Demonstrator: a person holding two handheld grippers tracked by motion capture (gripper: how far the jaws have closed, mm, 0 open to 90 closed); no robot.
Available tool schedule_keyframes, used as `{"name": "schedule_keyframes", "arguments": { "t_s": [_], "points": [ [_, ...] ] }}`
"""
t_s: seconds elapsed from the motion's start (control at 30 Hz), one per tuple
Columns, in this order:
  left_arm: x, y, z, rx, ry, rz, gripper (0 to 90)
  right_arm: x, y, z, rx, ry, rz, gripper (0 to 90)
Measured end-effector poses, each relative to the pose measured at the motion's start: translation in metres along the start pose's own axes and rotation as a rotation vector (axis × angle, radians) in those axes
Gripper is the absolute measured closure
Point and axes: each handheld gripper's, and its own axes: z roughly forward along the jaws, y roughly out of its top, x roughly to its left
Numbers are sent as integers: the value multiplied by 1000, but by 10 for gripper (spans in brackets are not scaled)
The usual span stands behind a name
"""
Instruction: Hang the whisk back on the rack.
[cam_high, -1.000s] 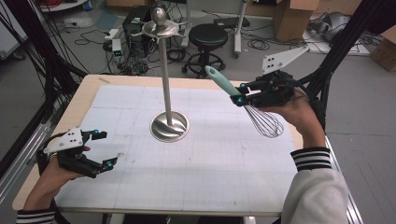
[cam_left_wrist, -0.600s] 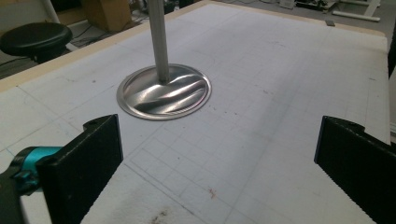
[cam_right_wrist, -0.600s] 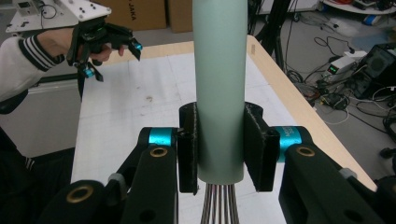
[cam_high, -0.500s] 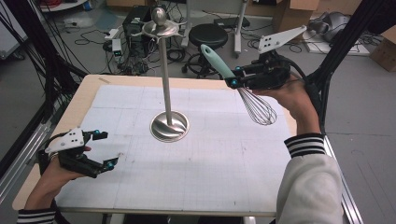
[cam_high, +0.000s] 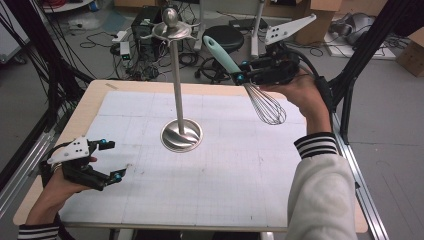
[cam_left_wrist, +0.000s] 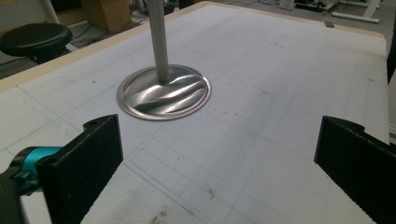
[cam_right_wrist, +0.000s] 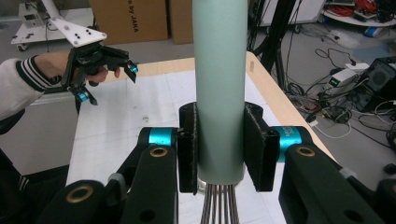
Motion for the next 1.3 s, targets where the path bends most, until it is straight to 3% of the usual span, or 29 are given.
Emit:
{"name": "schedule_keyframes", "arguments": {
  "t_s": [0.3, 1.3],
  "points": [
    [0, 0, 0, -3, 0, -1, 17, -8, 5, 10, -3, -1, 14, 694],
    [0, 1, -1, -8, -3, 2, 17, -11, 6, 31, 8, 26, 15, 694]
  ]
}}
